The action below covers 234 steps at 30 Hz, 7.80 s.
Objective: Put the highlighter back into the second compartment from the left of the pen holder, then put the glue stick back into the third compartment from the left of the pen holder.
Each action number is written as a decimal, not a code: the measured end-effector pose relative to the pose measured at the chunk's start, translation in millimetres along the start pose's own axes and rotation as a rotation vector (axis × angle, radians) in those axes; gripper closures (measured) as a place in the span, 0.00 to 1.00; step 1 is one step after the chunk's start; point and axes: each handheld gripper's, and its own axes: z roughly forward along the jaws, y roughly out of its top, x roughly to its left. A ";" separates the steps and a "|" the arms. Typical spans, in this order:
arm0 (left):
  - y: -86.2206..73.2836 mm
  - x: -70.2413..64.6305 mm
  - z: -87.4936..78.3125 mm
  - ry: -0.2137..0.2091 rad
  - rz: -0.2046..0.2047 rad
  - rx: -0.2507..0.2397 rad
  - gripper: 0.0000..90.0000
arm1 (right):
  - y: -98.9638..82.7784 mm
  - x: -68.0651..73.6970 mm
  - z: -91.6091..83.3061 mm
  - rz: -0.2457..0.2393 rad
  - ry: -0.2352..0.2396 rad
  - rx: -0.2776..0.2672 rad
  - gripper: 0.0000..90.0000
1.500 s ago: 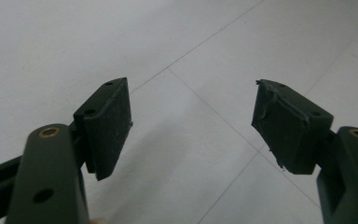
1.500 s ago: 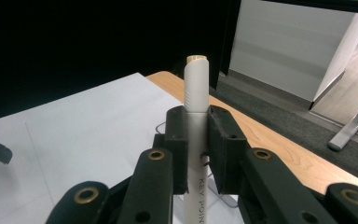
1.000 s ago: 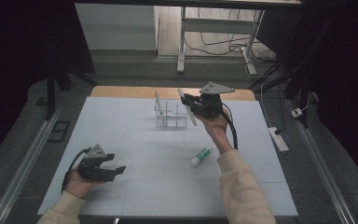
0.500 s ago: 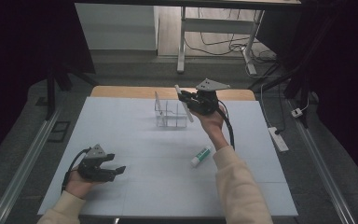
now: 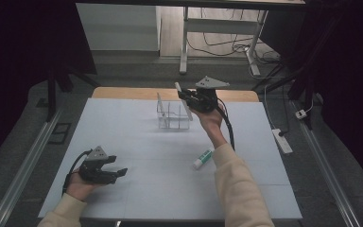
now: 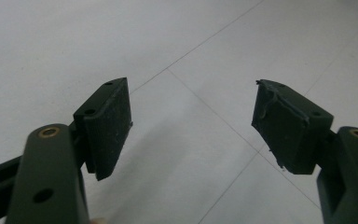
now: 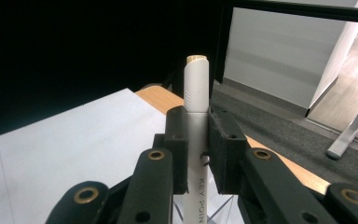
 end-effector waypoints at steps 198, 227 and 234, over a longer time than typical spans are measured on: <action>-0.4 1.9 -4.5 0.005 -0.013 -0.012 0.31 | -96.3 15.7 -70.6 -0.475 0.474 0.644 0.41; -1.0 2.6 -3.2 0.002 -0.010 -0.004 0.31 | -122.4 26.1 -43.9 -0.618 0.524 0.797 0.32; -1.1 2.7 -2.8 0.001 -0.010 -0.002 0.31 | -127.7 26.8 -41.2 -0.657 0.519 0.821 0.41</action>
